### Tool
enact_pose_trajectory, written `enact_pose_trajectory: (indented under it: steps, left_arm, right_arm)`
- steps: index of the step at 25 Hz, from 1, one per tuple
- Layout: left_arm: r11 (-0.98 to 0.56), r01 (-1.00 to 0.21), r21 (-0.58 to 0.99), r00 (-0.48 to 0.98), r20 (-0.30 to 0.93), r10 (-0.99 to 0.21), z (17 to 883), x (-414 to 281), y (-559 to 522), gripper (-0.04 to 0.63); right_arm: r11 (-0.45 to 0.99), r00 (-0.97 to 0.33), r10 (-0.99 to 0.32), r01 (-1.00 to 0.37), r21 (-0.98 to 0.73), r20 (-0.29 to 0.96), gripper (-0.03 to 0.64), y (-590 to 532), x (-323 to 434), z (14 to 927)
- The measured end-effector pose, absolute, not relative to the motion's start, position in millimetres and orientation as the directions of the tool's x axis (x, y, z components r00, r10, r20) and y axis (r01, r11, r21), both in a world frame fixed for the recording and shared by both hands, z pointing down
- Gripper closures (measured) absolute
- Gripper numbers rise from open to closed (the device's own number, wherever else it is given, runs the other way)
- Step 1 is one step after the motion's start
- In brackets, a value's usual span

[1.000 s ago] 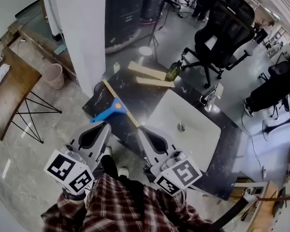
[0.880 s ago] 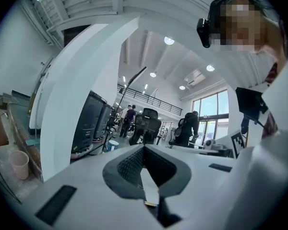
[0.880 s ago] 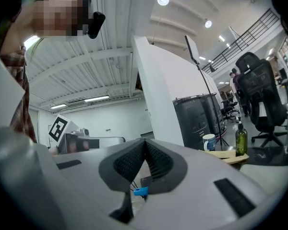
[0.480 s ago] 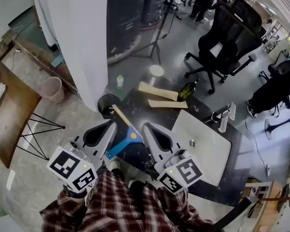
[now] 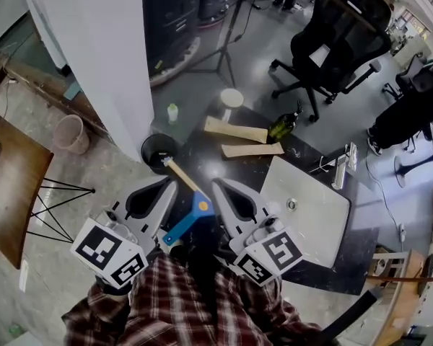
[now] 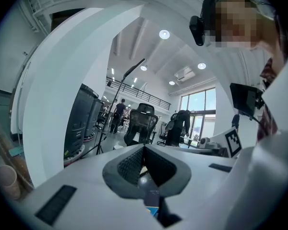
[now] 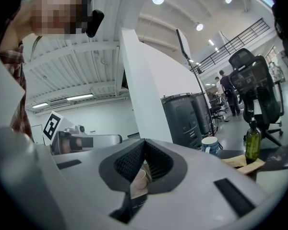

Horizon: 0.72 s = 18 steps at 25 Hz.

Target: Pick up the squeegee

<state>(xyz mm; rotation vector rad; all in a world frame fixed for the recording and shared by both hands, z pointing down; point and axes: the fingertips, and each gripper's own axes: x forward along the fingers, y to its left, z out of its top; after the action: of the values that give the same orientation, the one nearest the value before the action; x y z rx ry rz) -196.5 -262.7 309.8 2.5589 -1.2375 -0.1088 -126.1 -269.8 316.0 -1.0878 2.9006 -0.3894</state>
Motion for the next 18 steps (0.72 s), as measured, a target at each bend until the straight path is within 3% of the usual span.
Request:
enact_pose_trajectory:
  steps: [10,16,18]
  left_arm:
    - [-0.596,-0.748,0.292,0.628,0.020,-0.778,293.2,-184.5,-262.9,0.583]
    - [-0.611,-0.743,0.273,0.647,0.056,-0.761,293.8,-172.3,-263.0,0.418]
    - [-0.614,-0.745,0.262,0.652,0.090,-0.753,297.2,-169.7,-263.4,0.405]
  right_arm:
    - [0.738,-0.769,-0.634,-0.632,-0.234,0.080,0.604,-272.3,-115.4,308.4]
    - [0.743,-0.771,-0.632,-0.630,-0.226,0.072,0.604,-271.4,-105.1,303.5]
    - [0.743,-0.770,-0.634,-0.631,-0.223,0.070,0.604,-271.1,-101.8,301.1]
